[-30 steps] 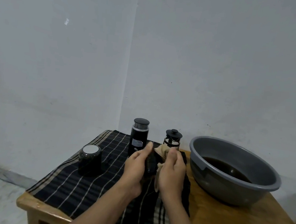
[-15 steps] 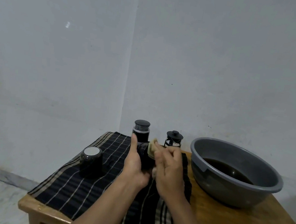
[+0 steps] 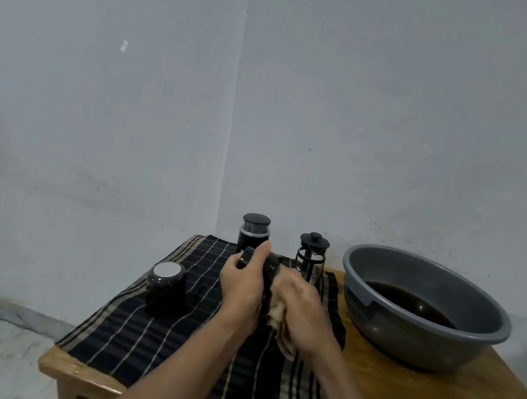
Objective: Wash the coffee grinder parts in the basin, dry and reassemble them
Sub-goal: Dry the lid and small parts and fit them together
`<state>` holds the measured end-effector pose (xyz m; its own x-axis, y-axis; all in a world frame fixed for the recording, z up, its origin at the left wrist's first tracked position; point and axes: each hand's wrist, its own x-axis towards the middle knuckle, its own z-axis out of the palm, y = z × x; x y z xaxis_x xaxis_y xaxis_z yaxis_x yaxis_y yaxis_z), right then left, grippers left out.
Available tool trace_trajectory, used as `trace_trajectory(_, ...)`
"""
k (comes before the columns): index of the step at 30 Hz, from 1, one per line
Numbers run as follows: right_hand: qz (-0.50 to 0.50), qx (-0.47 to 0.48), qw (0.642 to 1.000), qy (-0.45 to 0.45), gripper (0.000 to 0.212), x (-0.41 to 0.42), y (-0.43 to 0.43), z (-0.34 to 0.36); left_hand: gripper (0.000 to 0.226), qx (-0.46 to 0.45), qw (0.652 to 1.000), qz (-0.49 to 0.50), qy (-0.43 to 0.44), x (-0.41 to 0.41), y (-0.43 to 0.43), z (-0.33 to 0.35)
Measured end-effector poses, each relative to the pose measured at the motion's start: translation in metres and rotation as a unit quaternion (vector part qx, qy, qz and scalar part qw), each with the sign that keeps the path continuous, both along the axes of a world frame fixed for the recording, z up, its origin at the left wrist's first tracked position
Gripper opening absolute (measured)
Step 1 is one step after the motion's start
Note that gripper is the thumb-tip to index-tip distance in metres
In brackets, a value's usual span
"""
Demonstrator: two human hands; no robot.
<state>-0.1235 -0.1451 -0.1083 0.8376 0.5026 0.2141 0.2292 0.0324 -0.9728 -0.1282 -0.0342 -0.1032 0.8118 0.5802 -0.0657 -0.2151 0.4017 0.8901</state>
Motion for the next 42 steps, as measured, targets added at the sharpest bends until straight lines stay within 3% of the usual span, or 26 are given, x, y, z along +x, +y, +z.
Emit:
trace_trajectory(1,0.015,-0.083,0.992,-0.090,0.029,0.000,-0.004,0.000,0.044,-0.018,1.000,-0.007,0.007,0.002,0.005,0.001)
trace_trajectory(2,0.010,-0.183,0.963,-0.200,0.038,0.001,-0.008,0.000,0.043,-0.026,0.999,-0.023,0.016,0.002,0.010,0.002)
trace_trajectory(4,-0.043,-0.349,0.849,-0.394,0.048,0.007,-0.014,-0.008,0.039,-0.016,0.998,-0.052,0.043,0.000,0.014,0.001)
trace_trajectory(5,-0.062,-0.372,0.823,-0.424,0.046,0.007,-0.013,-0.010,0.035,-0.003,0.997,-0.061,0.056,-0.002,0.013,0.002)
trace_trajectory(6,-0.057,-0.358,0.836,-0.412,0.041,0.003,-0.010,-0.010,0.031,0.011,0.995,-0.069,0.065,-0.002,0.013,0.002)
trace_trajectory(7,-0.036,-0.301,0.888,-0.347,0.034,0.000,-0.007,-0.011,0.028,0.023,0.994,-0.079,0.072,-0.002,0.014,0.002)
trace_trajectory(8,0.007,-0.204,0.953,-0.222,0.028,-0.002,-0.004,-0.009,0.027,0.035,0.993,-0.087,0.075,-0.002,0.015,0.002)
trace_trajectory(9,0.047,-0.092,0.992,-0.071,0.024,-0.003,-0.002,-0.006,0.027,0.051,0.991,-0.096,0.072,-0.001,0.017,0.002)
trace_trajectory(11,0.093,0.075,0.978,0.168,0.018,-0.006,-0.002,0.001,0.029,0.076,0.991,-0.098,0.044,-0.001,0.021,-0.004)
trace_trajectory(14,0.112,0.258,0.889,0.362,0.010,-0.010,0.001,-0.002,0.040,0.123,0.991,-0.050,-0.022,-0.002,0.021,-0.014)
trace_trajectory(16,0.103,0.329,0.847,0.406,0.016,-0.008,0.007,-0.010,0.043,0.142,0.989,-0.017,-0.046,-0.001,0.019,-0.018)
trace_trajectory(19,0.091,0.382,0.825,0.406,0.016,-0.009,0.007,-0.012,0.032,0.098,0.994,0.004,-0.044,0.002,0.020,-0.017)
trace_trajectory(22,0.011,0.346,0.875,0.337,0.026,0.003,-0.007,-0.011,0.038,0.091,0.996,0.011,-0.008,0.004,0.033,-0.021)
trace_trajectory(25,-0.117,0.181,0.949,0.230,0.031,0.022,-0.026,-0.011,0.055,0.196,0.979,0.009,0.047,0.000,0.048,-0.032)
trace_trajectory(28,-0.168,0.075,0.967,0.176,0.025,0.029,-0.038,-0.014,0.062,0.316,0.944,0.006,0.096,-0.003,0.058,-0.043)
trace_trajectory(36,-0.195,0.020,0.970,0.143,0.023,0.034,-0.038,-0.025,0.071,0.545,0.816,-0.003,0.195,-0.007,0.057,-0.055)
trace_trajectory(42,-0.205,-0.012,0.967,0.150,0.025,0.047,-0.039,-0.040,0.081,0.707,0.615,-0.064,0.343,-0.014,0.058,-0.026)
